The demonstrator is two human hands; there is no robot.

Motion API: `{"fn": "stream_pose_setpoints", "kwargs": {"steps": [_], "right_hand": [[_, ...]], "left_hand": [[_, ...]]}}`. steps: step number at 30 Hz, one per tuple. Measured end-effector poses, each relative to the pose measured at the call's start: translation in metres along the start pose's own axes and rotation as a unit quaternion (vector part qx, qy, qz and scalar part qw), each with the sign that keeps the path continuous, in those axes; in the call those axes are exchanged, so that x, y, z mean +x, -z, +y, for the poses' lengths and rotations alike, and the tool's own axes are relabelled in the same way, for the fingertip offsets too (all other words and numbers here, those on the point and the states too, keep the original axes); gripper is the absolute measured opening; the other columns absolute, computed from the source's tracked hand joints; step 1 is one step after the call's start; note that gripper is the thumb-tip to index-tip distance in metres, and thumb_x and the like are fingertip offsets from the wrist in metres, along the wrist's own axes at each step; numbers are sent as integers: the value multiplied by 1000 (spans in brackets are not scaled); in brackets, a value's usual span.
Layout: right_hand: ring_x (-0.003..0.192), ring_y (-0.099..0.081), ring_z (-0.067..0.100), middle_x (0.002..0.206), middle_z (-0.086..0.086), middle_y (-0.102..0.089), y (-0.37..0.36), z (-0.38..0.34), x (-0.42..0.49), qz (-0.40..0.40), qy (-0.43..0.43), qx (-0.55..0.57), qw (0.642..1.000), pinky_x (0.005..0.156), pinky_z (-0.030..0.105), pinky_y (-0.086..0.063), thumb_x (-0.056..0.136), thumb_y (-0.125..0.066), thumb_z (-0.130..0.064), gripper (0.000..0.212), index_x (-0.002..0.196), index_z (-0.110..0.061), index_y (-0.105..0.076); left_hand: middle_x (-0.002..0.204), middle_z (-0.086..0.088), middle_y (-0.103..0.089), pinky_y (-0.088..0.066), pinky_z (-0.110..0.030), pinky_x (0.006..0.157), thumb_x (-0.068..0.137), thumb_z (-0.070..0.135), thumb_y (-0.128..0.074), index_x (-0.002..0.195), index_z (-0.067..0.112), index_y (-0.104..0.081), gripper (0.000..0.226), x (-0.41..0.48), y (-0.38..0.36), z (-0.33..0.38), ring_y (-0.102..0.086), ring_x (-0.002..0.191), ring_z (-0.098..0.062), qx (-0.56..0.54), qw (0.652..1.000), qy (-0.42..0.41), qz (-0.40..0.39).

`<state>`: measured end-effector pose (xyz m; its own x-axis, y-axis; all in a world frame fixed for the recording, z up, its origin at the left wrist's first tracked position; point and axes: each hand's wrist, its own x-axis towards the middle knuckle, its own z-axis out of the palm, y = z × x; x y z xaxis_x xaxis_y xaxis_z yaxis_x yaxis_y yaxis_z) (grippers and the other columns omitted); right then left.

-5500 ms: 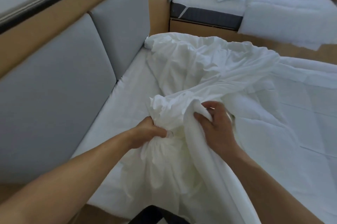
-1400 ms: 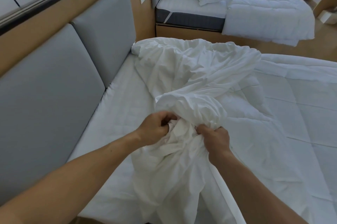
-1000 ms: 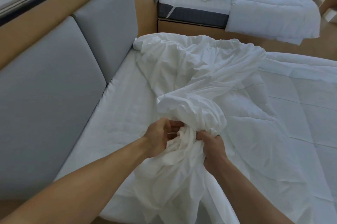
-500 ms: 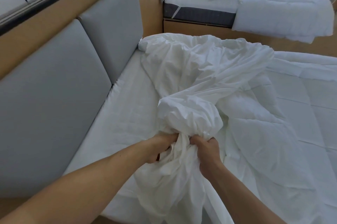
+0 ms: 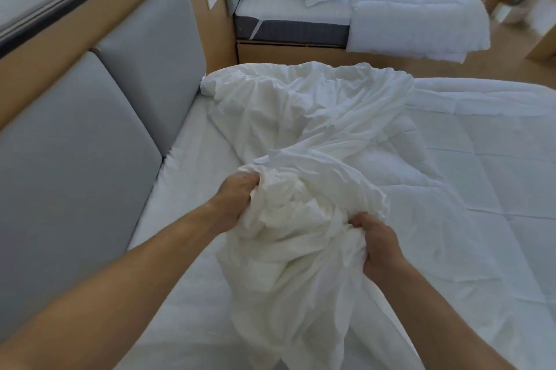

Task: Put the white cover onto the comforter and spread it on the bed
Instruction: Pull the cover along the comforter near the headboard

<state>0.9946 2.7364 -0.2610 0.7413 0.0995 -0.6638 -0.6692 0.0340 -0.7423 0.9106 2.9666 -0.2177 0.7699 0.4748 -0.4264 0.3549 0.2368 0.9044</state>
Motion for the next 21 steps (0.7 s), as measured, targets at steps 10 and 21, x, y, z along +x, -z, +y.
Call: {"fn": "stream_pose_setpoints", "kwargs": {"steps": [10, 21], "right_hand": [[75, -60, 32, 83, 17, -63, 94, 36, 34, 168, -41, -78, 982, 70, 40, -50, 77, -63, -7, 23, 96, 4, -66], [131, -42, 36, 142, 17, -42, 55, 43, 75, 142, 48, -606, 781, 105, 50, -40, 79, -71, -39, 79, 142, -5, -36]], "left_hand": [[83, -3, -71, -53, -30, 70, 100, 20, -52, 88, 9, -69, 23, 44, 88, 23, -67, 78, -18, -7, 996, -30, 82], [119, -2, -65, -49, -44, 100, 95, 32, -54, 115, 24, -58, 22, 27, 98, -59, -63, 110, -24, 226, 963, 116, -86]]}}
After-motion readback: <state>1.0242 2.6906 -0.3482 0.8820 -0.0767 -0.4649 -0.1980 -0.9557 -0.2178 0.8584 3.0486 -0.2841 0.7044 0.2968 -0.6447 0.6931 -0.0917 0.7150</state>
